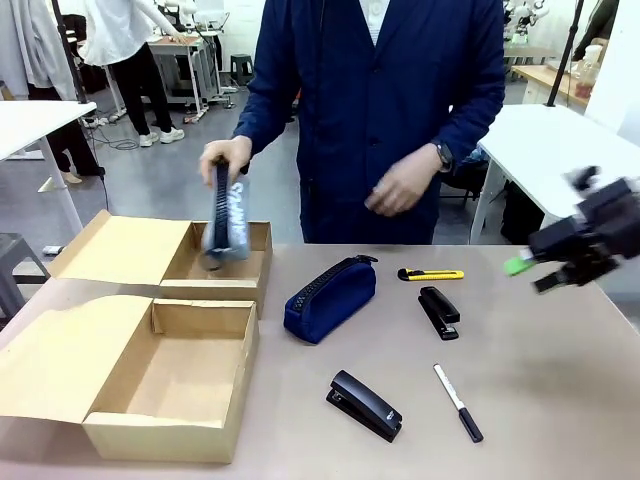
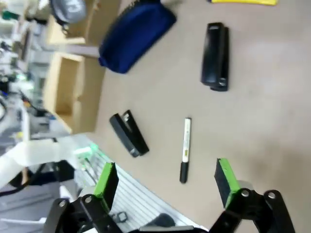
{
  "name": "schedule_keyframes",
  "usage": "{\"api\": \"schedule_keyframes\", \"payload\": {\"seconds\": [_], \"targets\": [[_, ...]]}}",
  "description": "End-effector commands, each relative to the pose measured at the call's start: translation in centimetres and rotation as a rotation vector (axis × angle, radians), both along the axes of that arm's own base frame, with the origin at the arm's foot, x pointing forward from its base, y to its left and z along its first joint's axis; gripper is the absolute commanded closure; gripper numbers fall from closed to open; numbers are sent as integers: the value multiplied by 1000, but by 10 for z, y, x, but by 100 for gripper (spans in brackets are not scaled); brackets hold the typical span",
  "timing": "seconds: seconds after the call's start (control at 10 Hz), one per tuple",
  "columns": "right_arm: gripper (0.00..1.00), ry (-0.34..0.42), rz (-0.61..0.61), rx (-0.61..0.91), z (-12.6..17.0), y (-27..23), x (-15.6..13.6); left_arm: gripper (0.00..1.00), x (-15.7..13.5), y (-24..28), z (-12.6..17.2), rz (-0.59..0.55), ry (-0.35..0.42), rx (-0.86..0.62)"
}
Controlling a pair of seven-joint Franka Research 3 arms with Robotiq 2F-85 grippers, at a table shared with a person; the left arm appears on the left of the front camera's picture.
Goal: Place items inside the box.
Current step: Pick up a Pencil pouch or Stapler and place it inside the Mailer Box closest to the robot.
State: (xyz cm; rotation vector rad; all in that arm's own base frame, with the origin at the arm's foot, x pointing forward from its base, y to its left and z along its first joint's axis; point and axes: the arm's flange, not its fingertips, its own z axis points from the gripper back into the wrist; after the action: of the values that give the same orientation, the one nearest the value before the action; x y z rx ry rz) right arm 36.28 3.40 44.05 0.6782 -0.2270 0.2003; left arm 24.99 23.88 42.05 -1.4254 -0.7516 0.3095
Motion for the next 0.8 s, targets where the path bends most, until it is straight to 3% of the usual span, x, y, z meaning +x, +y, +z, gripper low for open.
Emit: {"api": "schedule_keyframes", "payload": {"seconds": [0.0,0.1,0.3,0.4,0.6,0.7], "targets": [[0,-7,-245,-51,-31,-12,-18,0,-1,-1,2,6,-33,-7],[0,0,0,0,0,0,0,0,-1,-1,2,6,-33,-7],[0,1,-63,-46,-11,14,12,0,-1,-1,2,6,-33,-7],[0,0,11,-146,-12,47,18,0,-1,-1,2,6,-33,-7],[0,61,24,-251,-23,91,55,0,-1,-1,2,6,-33,-7],[0,107,-37,-337,-32,106,74,0,-1,-1,2,6,-33,-7]]}}
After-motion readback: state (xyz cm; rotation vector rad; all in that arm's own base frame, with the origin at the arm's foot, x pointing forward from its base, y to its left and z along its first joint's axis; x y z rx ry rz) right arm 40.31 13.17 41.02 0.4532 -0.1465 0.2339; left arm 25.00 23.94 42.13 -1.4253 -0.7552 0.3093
